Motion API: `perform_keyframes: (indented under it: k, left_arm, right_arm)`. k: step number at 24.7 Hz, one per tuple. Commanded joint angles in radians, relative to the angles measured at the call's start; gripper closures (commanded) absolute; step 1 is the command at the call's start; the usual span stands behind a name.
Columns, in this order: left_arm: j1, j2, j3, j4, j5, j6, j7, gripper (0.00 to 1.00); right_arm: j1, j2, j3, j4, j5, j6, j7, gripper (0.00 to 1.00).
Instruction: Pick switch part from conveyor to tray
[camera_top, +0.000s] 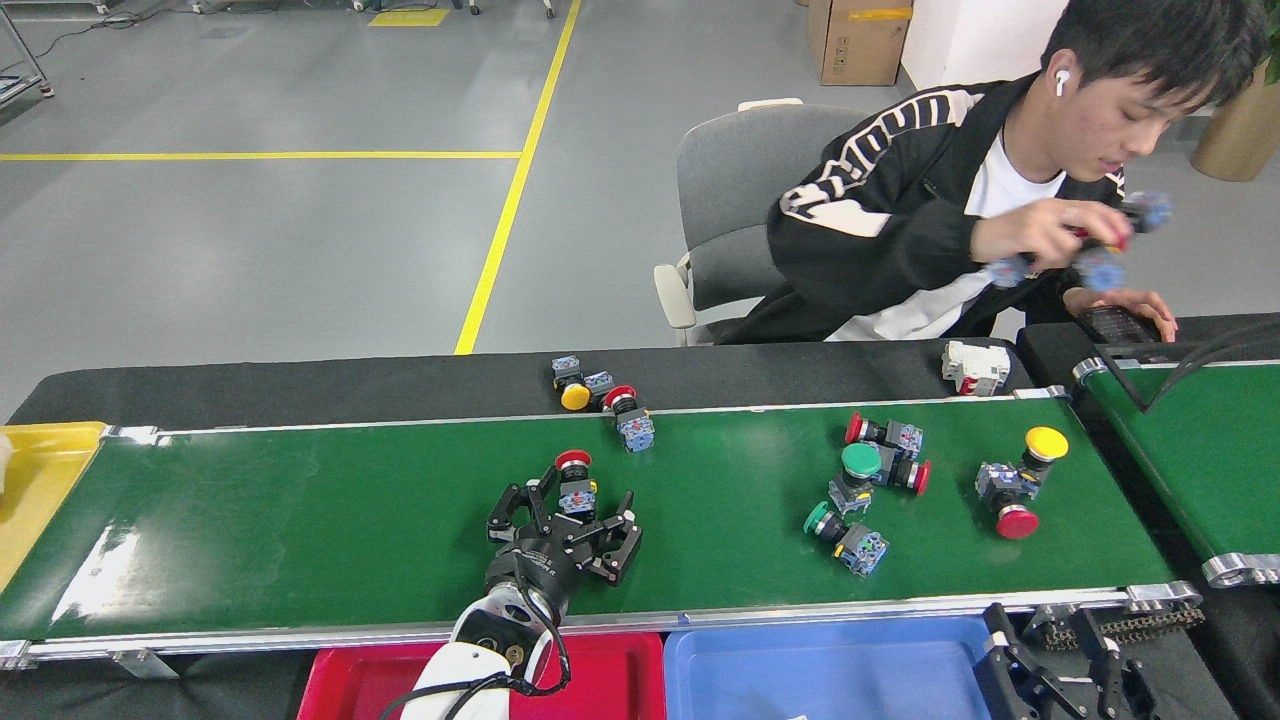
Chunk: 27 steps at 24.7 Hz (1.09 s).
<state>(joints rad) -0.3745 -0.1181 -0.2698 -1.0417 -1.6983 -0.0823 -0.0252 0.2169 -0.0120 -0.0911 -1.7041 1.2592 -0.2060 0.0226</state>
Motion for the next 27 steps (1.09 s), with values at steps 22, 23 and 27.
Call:
perform_keyframes:
  k: [22, 23, 27]
  left_arm:
    - [0.649, 0.17, 0.409, -0.71, 0.081, -0.465, 0.062, 0.0]
    - [0.66, 0.179, 0.411, -0.71, 0.083, -0.465, 0.064, 0.0]
    - [0.678, 0.166, 0.42, -0.727, 0.085, -0.459, 0.065, 0.0]
  right_arm:
    - [-0.315, 0.006, 0.346, 0.215, 0.031, 0.096, 0.171, 0.86]
    - [-0.306, 0.004, 0.346, 0.19, 0.028, 0.08, 0.171, 0.86]
    - [-0.169, -0.002, 0.346, 0.017, -0.007, -0.098, 0.171, 0.85]
